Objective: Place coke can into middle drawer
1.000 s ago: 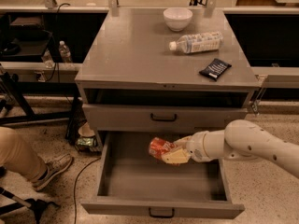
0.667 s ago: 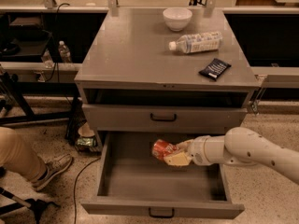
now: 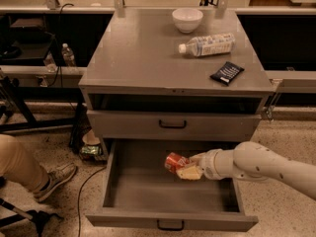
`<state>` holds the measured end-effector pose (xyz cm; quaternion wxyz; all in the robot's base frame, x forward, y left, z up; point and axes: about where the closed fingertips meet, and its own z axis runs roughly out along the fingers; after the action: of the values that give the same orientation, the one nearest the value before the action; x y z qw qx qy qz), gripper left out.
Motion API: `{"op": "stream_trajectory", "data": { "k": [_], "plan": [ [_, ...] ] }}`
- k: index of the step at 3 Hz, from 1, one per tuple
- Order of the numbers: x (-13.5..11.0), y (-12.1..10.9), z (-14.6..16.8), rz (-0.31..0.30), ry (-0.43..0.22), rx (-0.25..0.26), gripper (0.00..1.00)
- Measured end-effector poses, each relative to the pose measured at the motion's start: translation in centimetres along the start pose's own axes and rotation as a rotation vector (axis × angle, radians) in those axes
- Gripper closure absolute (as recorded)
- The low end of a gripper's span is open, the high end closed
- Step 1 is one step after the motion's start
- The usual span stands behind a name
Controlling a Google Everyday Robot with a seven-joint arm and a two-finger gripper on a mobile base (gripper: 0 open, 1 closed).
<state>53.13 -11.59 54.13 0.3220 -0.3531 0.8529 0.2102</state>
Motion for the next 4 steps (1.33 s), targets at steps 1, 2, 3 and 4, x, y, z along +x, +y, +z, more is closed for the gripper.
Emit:
{"op": "stream_trajectory", "data": {
  "k": [1, 2, 3, 4],
  "plan": [
    [1.3, -2.1, 4.9, -0.010, -0.018, 0.003, 1.00],
    [1.7, -2.6, 6.3, -0.008, -0.015, 0.010, 1.00],
    [2.8, -3.7, 9.0, 0.003, -0.027, 0.034, 1.00],
    [3.6, -4.6, 10.9, 0.010, -0.038, 0.062, 0.82]
  ]
}}
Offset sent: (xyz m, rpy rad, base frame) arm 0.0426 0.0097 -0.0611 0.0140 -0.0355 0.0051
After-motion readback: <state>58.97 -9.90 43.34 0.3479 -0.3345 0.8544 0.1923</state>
